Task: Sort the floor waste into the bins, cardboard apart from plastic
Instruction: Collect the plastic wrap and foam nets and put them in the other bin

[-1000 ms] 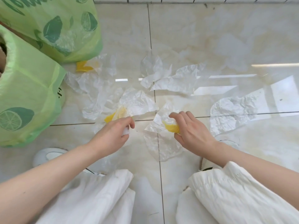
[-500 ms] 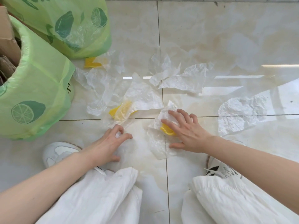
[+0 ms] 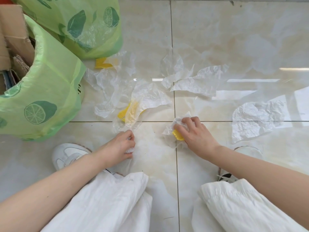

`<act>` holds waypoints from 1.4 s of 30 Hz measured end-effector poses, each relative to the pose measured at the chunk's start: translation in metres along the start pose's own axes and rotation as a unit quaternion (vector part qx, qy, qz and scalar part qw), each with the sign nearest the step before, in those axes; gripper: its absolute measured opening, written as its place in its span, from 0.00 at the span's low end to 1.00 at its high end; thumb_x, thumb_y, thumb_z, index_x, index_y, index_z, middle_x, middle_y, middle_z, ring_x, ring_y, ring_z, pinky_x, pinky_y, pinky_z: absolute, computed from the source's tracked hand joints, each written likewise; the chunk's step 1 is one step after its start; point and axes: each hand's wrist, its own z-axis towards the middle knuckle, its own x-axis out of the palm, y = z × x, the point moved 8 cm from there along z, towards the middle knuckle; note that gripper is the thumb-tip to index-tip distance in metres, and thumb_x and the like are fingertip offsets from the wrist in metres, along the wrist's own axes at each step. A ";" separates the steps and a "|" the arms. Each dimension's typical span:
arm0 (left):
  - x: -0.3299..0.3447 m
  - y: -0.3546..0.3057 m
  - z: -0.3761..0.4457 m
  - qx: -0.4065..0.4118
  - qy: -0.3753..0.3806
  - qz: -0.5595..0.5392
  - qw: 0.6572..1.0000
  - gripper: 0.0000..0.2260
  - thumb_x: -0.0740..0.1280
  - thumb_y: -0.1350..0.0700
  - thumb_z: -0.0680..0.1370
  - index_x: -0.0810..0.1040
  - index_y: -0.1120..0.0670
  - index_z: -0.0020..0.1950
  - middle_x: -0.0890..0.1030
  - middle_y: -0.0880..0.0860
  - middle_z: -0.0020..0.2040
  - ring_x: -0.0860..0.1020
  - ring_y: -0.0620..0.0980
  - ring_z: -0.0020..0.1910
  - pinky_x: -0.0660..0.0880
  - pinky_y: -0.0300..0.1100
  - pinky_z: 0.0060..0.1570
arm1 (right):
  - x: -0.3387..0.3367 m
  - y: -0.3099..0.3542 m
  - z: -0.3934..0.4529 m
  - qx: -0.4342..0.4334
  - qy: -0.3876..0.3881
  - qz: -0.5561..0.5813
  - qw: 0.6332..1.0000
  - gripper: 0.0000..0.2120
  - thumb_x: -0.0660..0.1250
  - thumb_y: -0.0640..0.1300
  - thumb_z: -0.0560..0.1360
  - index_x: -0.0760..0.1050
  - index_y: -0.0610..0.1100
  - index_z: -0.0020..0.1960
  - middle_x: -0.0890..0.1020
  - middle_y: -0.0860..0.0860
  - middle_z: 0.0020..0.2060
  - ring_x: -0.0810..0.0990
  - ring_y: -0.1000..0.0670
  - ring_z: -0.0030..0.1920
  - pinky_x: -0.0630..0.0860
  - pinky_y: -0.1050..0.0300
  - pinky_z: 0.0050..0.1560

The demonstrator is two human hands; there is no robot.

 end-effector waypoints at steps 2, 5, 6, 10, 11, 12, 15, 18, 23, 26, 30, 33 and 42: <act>0.000 -0.008 0.000 0.020 0.016 0.049 0.998 0.18 0.80 0.59 0.59 0.71 0.51 0.37 0.75 0.51 0.43 0.73 0.51 0.37 0.68 0.35 0.39 | -0.002 0.000 -0.001 -0.001 -0.007 0.007 1.000 0.32 0.67 0.28 0.58 0.68 0.45 0.60 0.73 0.41 0.54 0.71 0.38 0.48 0.76 0.46 0.33; 0.000 -0.012 0.000 0.038 0.032 0.101 0.994 0.19 0.82 0.56 0.56 0.73 0.52 0.35 0.75 0.50 0.38 0.74 0.50 0.35 0.65 0.38 0.40 | -0.004 -0.001 -0.004 0.004 -0.019 0.011 1.000 0.31 0.66 0.28 0.58 0.69 0.45 0.60 0.74 0.40 0.53 0.72 0.38 0.47 0.76 0.47 0.33; -0.001 -0.012 -0.001 0.041 0.037 0.102 0.993 0.19 0.81 0.55 0.57 0.72 0.51 0.36 0.74 0.49 0.38 0.74 0.50 0.36 0.66 0.39 0.41 | -0.004 -0.001 -0.005 0.006 -0.022 0.010 1.000 0.32 0.66 0.29 0.58 0.69 0.45 0.60 0.74 0.40 0.53 0.72 0.38 0.47 0.76 0.47 0.32; 0.000 -0.002 -0.009 0.001 0.076 0.051 0.996 0.10 0.73 0.55 0.68 0.76 0.52 0.45 0.73 0.49 0.47 0.66 0.46 0.46 0.70 0.40 0.48 | -0.003 0.000 -0.008 0.009 -0.027 0.008 1.000 0.33 0.66 0.28 0.56 0.69 0.45 0.60 0.74 0.41 0.53 0.72 0.37 0.47 0.76 0.48 0.32; -0.001 -0.003 -0.012 -0.002 0.095 0.060 0.994 0.11 0.73 0.55 0.67 0.77 0.53 0.47 0.72 0.49 0.48 0.66 0.46 0.47 0.69 0.39 0.49 | -0.003 0.000 -0.008 0.010 -0.029 0.009 0.999 0.33 0.66 0.29 0.57 0.69 0.45 0.60 0.74 0.41 0.53 0.72 0.37 0.47 0.76 0.48 0.32; -0.002 -0.006 -0.015 0.008 0.112 0.071 0.991 0.11 0.73 0.56 0.65 0.77 0.53 0.45 0.72 0.50 0.48 0.68 0.48 0.47 0.68 0.39 0.47 | -0.004 0.001 -0.008 0.009 -0.032 0.011 0.999 0.33 0.67 0.29 0.57 0.69 0.45 0.60 0.74 0.41 0.53 0.72 0.37 0.47 0.76 0.48 0.32; -0.007 -0.008 -0.024 0.045 0.122 0.140 0.982 0.13 0.76 0.59 0.58 0.75 0.51 0.35 0.75 0.49 0.40 0.75 0.50 0.39 0.69 0.35 0.37 | -0.006 0.000 -0.008 0.016 -0.030 0.016 0.999 0.33 0.68 0.28 0.56 0.69 0.45 0.59 0.74 0.41 0.52 0.72 0.38 0.47 0.76 0.48 0.31; -0.015 -0.006 -0.022 0.028 0.077 0.130 0.988 0.12 0.74 0.62 0.64 0.74 0.50 0.37 0.74 0.47 0.39 0.75 0.49 0.39 0.69 0.34 0.36 | -0.006 -0.001 -0.009 0.016 -0.020 0.025 0.999 0.33 0.67 0.27 0.55 0.70 0.45 0.58 0.74 0.41 0.52 0.72 0.38 0.46 0.75 0.49 0.30; -0.046 -0.003 0.005 -0.090 0.000 -0.007 0.996 0.02 0.65 0.55 0.77 0.74 0.52 0.46 0.80 0.47 0.47 0.77 0.48 0.47 0.72 0.42 0.48 | -0.007 -0.009 -0.008 -0.004 0.028 0.056 0.998 0.30 0.69 0.29 0.58 0.71 0.46 0.58 0.73 0.44 0.53 0.72 0.41 0.42 0.72 0.52 0.28; -0.063 -0.009 0.021 -0.126 -0.059 -0.089 0.986 0.07 0.67 0.58 0.76 0.71 0.48 0.42 0.79 0.40 0.40 0.76 0.40 0.37 0.71 0.33 0.38 | -0.015 -0.017 -0.005 0.003 0.009 0.074 0.997 0.30 0.67 0.27 0.58 0.69 0.47 0.57 0.74 0.47 0.48 0.72 0.43 0.39 0.68 0.55 0.26; -0.079 -0.028 0.039 -0.124 -0.077 -0.152 0.978 0.10 0.65 0.64 0.72 0.73 0.47 0.43 0.79 0.41 0.39 0.75 0.39 0.36 0.70 0.31 0.34 | -0.040 -0.027 0.001 0.021 -0.038 0.123 0.991 0.26 0.65 0.28 0.62 0.69 0.48 0.55 0.75 0.49 0.43 0.74 0.43 0.38 0.72 0.51 0.25; -0.093 -0.037 0.046 -0.090 -0.077 -0.134 0.984 0.10 0.65 0.62 0.73 0.74 0.48 0.47 0.77 0.40 0.41 0.74 0.37 0.41 0.69 0.31 0.40 | -0.062 -0.039 0.011 0.046 -0.058 0.142 0.987 0.23 0.64 0.30 0.64 0.70 0.48 0.56 0.75 0.49 0.44 0.75 0.43 0.42 0.71 0.52 0.27; -0.151 0.027 0.066 -0.219 -0.197 -0.102 0.950 0.16 0.76 0.52 0.67 0.75 0.53 0.49 0.75 0.48 0.48 0.73 0.48 0.48 0.64 0.38 0.46 | -0.130 -0.062 0.083 0.084 -0.106 0.171 0.976 0.32 0.63 0.33 0.68 0.63 0.47 0.70 0.75 0.47 0.58 0.73 0.43 0.59 0.75 0.49 0.43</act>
